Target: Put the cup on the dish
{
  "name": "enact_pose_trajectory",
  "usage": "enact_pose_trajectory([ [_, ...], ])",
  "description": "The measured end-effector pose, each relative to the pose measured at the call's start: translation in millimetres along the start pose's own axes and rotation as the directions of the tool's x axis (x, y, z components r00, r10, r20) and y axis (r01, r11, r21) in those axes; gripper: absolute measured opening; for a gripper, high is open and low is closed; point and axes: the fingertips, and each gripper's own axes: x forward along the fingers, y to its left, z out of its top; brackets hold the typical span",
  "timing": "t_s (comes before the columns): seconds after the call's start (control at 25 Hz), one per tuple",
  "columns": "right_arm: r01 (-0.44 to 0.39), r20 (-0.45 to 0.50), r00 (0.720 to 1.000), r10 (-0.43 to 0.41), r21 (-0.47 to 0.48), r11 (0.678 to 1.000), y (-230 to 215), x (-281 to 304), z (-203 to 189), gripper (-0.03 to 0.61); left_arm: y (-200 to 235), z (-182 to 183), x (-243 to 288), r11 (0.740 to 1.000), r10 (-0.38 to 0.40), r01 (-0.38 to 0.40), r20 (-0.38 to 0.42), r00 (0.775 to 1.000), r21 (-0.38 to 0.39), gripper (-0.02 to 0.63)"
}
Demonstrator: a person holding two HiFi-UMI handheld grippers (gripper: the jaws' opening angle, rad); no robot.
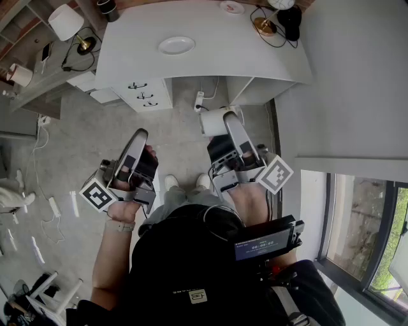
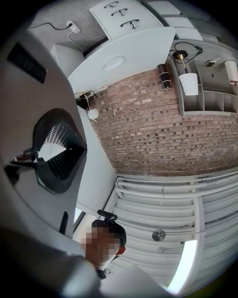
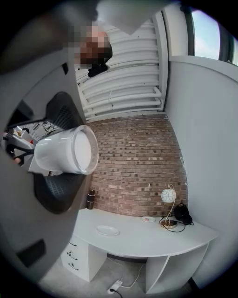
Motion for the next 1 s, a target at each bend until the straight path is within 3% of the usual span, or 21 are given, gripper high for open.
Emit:
enact_pose_trajectory([
  [0.2, 0.009, -0.003, 1.0, -0.009, 0.001, 1.0, 2.7, 1.8, -2.9, 0.272, -9.1, 21.9, -1.3, 0.994, -0.005, 0.0, 0.046, 0.999, 0.108, 0.005],
  [0.32, -0.001, -0.001, 1.0, 0.001, 0.003, 1.0, 6.7, 4.7, -6.0, 0.272, -15.1, 35.5, -1.9, 0.991, -0.027, 0.017, 0.077, 0.997, 0.132, 0.005],
  [0.48, -0.013, 0.006, 1.0, 0.013, 0.023, 1.0, 8.9, 5.8, -6.2, 0.27, -22.0, 27.6, 5.0, 0.989, -0.041, 0.043, -0.017, 0.999, 0.14, 0.005],
  [0.6, -0.017, 0.008, 1.0, 0.017, 0.036, 0.999, 9.1, 6.5, -5.4, 0.27, -26.9, 20.0, 11.3, 0.992, -0.066, 0.074, -0.077, 0.995, 0.101, 0.005],
  [0.72, -0.021, 0.008, 1.0, 0.02, 0.042, 0.999, 9.4, 6.7, -4.8, 0.27, -32.4, 24.8, 13.7, 0.991, -0.127, 0.128, -0.041, 0.991, 0.03, 0.005],
  [1.0, -0.008, 0.013, 1.0, 0.008, 0.039, 0.999, 3.6, 6.6, -1.3, 0.27, -28.1, 29.1, 14.3, 0.99, -0.136, 0.136, 0.006, 0.991, 0.029, 0.005],
])
